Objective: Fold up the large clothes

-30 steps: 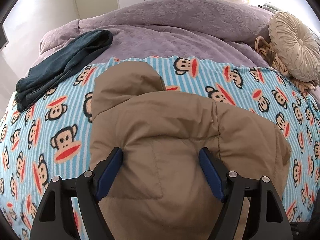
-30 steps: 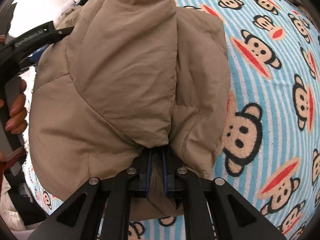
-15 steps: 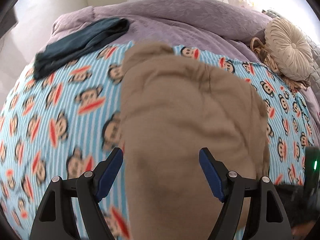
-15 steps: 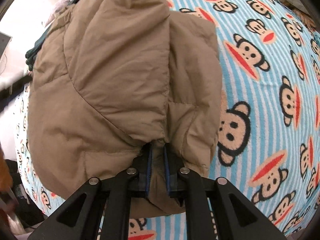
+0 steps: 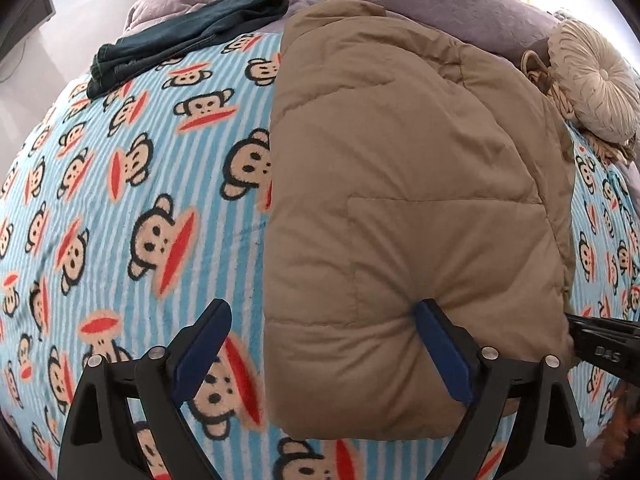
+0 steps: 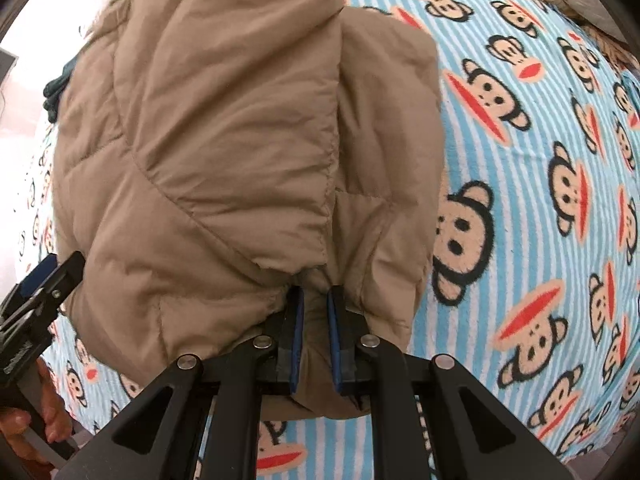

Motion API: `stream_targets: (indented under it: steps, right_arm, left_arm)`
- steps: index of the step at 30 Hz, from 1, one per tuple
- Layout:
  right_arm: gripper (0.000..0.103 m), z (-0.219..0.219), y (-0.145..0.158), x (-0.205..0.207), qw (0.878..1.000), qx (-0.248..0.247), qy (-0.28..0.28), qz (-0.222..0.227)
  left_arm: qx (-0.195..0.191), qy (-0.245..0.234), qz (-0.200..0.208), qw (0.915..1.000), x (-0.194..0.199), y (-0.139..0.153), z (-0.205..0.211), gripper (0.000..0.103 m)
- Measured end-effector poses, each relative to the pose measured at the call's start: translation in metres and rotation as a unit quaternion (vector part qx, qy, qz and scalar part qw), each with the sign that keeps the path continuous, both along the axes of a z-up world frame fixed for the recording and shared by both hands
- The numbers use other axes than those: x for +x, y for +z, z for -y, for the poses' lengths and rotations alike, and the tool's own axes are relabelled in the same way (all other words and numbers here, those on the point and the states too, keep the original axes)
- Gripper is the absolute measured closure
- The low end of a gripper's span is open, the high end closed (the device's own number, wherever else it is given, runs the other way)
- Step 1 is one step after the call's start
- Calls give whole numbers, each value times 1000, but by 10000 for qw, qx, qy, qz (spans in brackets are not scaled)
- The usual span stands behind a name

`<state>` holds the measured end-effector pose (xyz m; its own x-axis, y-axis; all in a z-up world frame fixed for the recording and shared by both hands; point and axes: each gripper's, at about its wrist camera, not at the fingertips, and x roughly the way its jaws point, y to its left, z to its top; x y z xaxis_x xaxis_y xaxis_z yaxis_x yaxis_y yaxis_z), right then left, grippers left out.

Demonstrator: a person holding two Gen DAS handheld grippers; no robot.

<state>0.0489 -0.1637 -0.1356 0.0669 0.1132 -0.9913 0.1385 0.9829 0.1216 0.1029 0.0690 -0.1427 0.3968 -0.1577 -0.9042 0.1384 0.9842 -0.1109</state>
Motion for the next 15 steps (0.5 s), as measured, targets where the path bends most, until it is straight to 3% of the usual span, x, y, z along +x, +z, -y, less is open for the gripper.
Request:
stream_targets:
  steps: [9,15]
  right_arm:
    - [81,-7,35,-15,9996,64,-197,186]
    - [80,-7,32,-49,9993,-21,-295,221]
  left_arm:
    - [-89,61,-12,9999,0,-1,-2,9]
    - [-143,29,-84,9999,0,1,-3,9]
